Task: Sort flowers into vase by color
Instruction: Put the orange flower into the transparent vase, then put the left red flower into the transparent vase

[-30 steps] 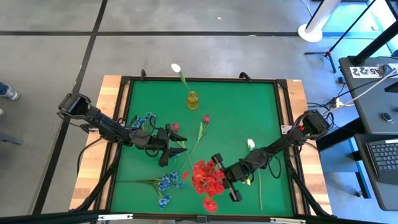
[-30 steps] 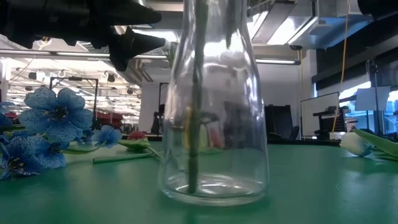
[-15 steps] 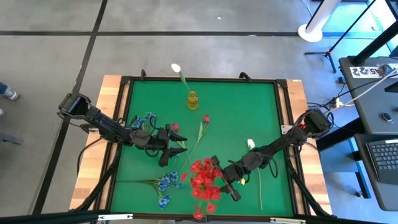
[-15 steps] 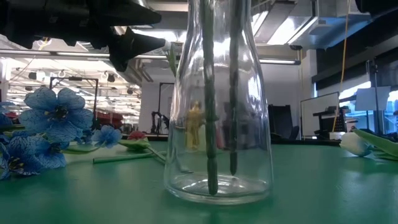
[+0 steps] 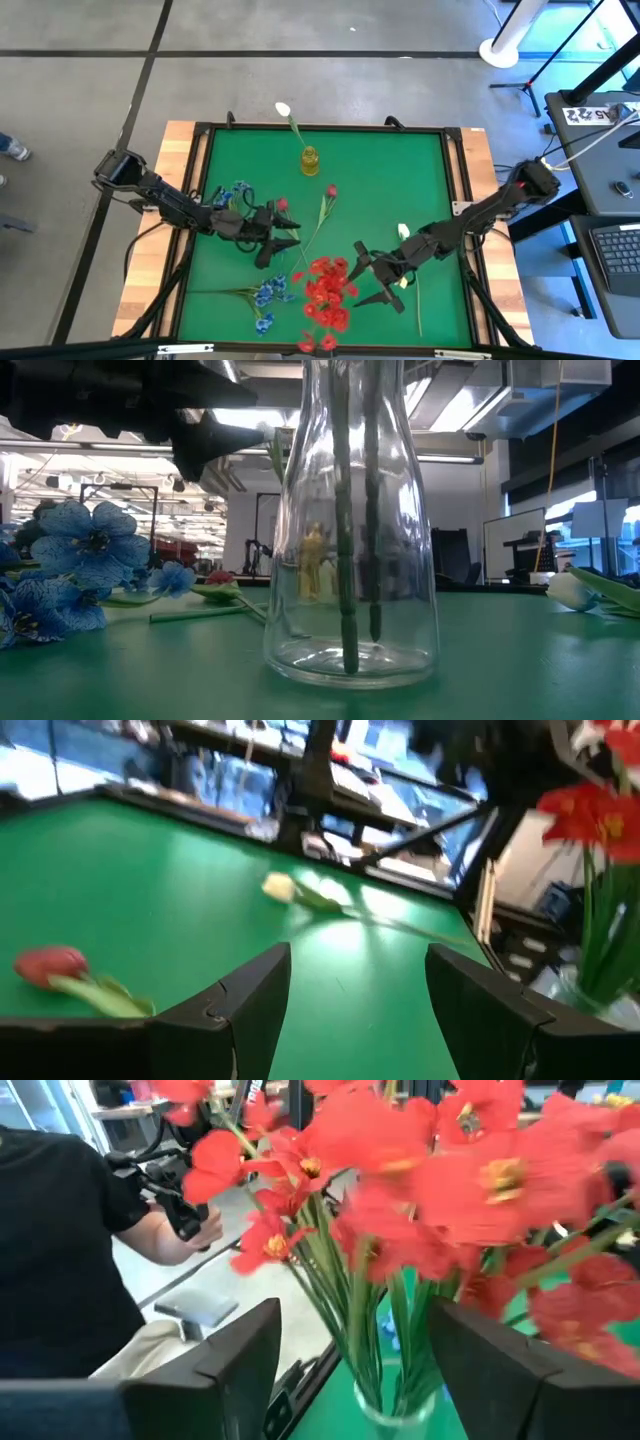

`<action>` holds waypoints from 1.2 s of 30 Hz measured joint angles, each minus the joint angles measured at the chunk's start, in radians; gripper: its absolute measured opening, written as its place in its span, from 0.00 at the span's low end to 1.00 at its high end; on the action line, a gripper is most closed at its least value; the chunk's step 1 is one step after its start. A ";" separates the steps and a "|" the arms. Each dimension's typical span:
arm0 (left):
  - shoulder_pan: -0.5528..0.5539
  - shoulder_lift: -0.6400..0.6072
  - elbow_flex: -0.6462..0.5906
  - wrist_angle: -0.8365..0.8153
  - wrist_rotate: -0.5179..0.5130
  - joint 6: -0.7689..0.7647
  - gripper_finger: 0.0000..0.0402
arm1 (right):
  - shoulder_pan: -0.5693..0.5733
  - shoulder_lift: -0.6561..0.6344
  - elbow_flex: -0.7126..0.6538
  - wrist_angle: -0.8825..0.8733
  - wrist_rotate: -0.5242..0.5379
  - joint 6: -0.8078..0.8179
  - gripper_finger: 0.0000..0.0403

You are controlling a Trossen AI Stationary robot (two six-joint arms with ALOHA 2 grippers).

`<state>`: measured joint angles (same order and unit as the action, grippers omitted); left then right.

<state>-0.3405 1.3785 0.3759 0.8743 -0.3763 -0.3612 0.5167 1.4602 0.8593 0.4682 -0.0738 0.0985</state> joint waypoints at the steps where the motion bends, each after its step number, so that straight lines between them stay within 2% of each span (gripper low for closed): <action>1: 0.000 0.000 0.000 -0.018 0.013 -0.010 0.57 | 0.000 -0.023 0.000 -0.037 0.000 0.001 0.62; 3: 0.001 0.000 0.001 -0.064 0.029 -0.047 0.57 | 0.000 -0.071 0.000 -0.105 0.010 0.001 0.62; 7: 0.008 0.000 0.001 -0.191 0.028 -0.118 0.57 | 0.000 -0.165 0.000 -0.264 0.097 0.002 0.62; 11: 0.037 0.000 0.001 -0.302 0.027 -0.184 0.57 | 0.000 -0.234 0.000 -0.404 0.252 0.003 0.62; 15: 0.068 0.000 0.001 -0.366 0.027 -0.214 0.57 | -0.003 -0.250 0.000 -0.496 0.444 0.018 0.62; 17: 0.082 0.000 0.001 -0.403 0.027 -0.215 0.57 | -0.014 -0.249 0.000 -0.544 0.507 0.046 0.62; 22: 0.119 0.000 0.085 -0.690 0.030 -0.265 0.56 | -0.074 -0.245 -0.001 -0.688 0.520 0.168 0.62; 27: 0.169 0.000 0.225 -1.009 0.028 -0.426 0.56 | -0.128 -0.245 -0.001 -0.735 0.519 0.208 0.62; 32: 0.220 0.002 0.303 -1.137 0.042 -0.641 0.56 | -0.158 -0.245 -0.001 -0.734 0.519 0.208 0.62; 36: 0.246 0.003 0.312 -1.179 0.103 -0.775 0.56 | -0.158 -0.245 -0.001 -0.738 0.509 0.208 0.62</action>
<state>-0.0941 1.3811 0.6880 -0.3044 -0.2733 -1.1359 0.3589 1.2151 0.8581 -0.2696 0.4347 0.3064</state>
